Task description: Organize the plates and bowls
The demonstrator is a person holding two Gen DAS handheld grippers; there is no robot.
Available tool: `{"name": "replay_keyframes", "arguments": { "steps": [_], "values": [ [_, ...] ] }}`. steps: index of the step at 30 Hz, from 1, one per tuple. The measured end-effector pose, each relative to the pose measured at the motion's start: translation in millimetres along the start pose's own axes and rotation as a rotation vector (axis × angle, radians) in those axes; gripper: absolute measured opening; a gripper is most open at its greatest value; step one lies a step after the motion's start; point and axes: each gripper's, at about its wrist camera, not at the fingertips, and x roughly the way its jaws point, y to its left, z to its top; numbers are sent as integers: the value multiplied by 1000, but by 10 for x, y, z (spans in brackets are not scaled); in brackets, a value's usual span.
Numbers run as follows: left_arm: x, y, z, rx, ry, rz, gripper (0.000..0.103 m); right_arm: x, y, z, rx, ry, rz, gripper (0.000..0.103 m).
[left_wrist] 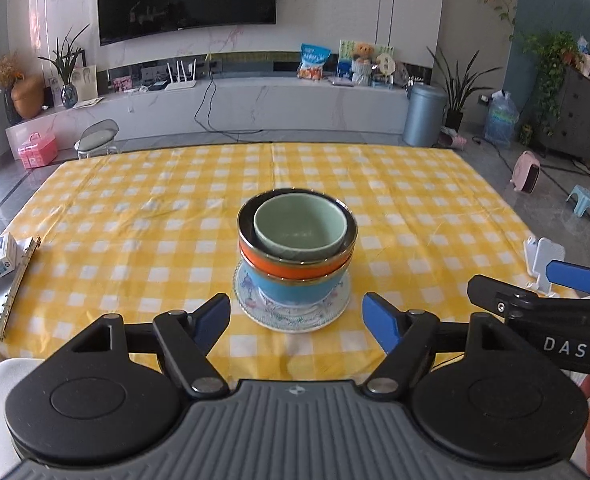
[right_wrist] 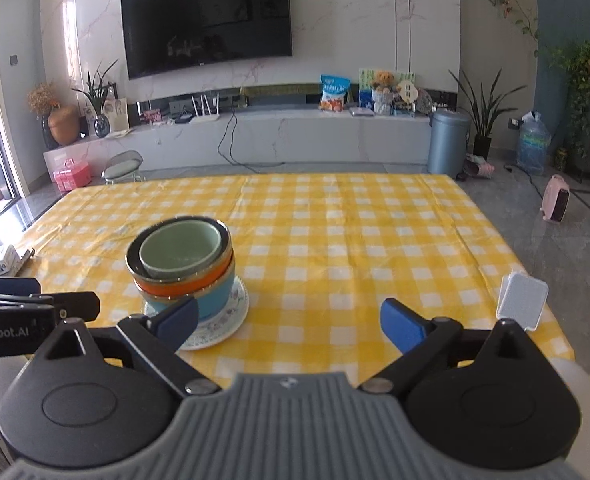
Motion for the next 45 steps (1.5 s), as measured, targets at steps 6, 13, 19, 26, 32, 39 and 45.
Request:
{"name": "replay_keyframes", "arguments": {
  "steps": [6, 13, 19, 26, 32, 39, 45],
  "values": [
    [89, -32, -35, 6, 39, 8, 88, 152, 49, -65, -18, 60, 17, 96],
    [89, -23, -40, 5, 40, 8, 88, 216, 96, -74, -21, 92, 27, 96],
    [95, -30, -39, 12, 41, 13, 88, 207, 106, -78, -26, 92, 21, 96],
    [82, -24, -44, 13, 42, 18, 88, 195, 110, -68, -31, 85, 20, 96],
    [81, -19, -42, 11, 39, 25, 88, 195, 111, -68, -33, 87, 21, 96],
    [77, -14, -36, 6, 37, 27, 88, 186, 115, -76, -33, 85, 19, 96],
    [62, -11, -38, 3, 34, 28, 88, 182, 114, -76, -32, 86, 19, 96]
  ]
}}
